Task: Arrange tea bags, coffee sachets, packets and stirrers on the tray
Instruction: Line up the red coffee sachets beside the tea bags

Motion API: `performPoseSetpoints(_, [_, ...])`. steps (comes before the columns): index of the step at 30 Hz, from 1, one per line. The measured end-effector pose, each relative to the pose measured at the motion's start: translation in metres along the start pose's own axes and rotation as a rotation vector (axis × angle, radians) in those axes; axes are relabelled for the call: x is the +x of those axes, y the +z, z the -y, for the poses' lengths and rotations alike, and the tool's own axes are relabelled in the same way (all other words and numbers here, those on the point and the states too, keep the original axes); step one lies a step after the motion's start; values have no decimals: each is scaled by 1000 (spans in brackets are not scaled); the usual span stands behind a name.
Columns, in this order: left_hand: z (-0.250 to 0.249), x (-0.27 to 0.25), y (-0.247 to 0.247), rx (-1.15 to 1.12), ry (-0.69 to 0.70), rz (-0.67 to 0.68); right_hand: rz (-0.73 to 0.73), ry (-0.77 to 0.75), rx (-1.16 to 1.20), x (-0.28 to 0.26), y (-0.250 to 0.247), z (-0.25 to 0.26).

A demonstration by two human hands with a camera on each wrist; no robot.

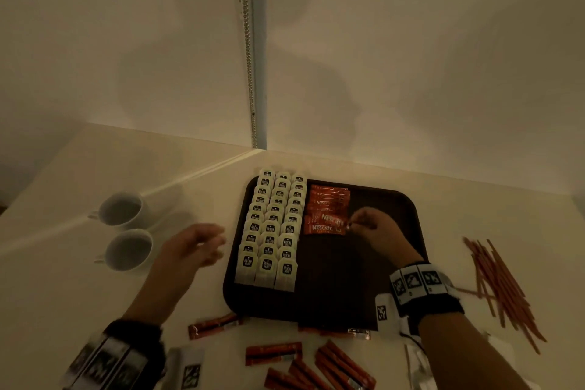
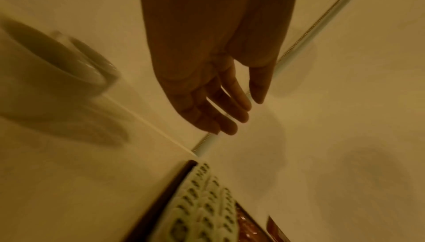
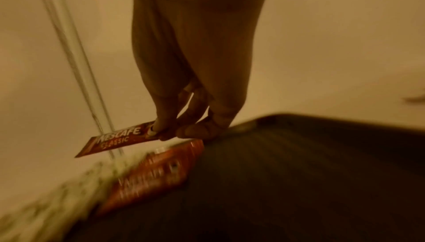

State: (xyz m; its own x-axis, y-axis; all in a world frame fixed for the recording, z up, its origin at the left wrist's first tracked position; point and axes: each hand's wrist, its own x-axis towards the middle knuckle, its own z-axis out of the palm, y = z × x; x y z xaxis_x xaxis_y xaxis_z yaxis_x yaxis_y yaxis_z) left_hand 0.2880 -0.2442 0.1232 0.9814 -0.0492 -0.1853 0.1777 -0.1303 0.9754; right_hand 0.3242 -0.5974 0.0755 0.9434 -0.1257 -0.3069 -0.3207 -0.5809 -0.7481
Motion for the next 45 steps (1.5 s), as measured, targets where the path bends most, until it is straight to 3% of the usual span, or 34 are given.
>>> performPoseSetpoints(5, [43, -31, -42, 71, -160, -100, 18, 104, -11, 5, 26, -27])
performPoseSetpoints(15, [94, -66, -84, 65, -388, -245, -172, 132, 47, 16, 41, -26])
performPoseSetpoints(25, [96, -72, -85, 108, -394, -245, -206, 189, 20, 20, 46, -21])
performPoseSetpoints(33, [99, -77, -92, 86, -407, -254, -247, 177, -19, 17, 44, -17])
performPoseSetpoints(36, [101, -83, -96, 89, -390, -234, -253, 109, -12, 3, 38, -10])
performPoseSetpoints(38, [104, -90, -99, 93, -385, -203, -198, 17, -42, -20, 35, 0])
performPoseSetpoints(40, [109, -97, -103, 113, -383, -182, -34, -59, -91, -52, 34, 10])
performPoseSetpoints(43, [117, -109, -106, 138, -399, -135, 263, -38, -262, -105, 41, 8])
performPoseSetpoints(45, [123, -118, -108, 150, -408, -108, 310, -12, -451, -136, 55, -9])
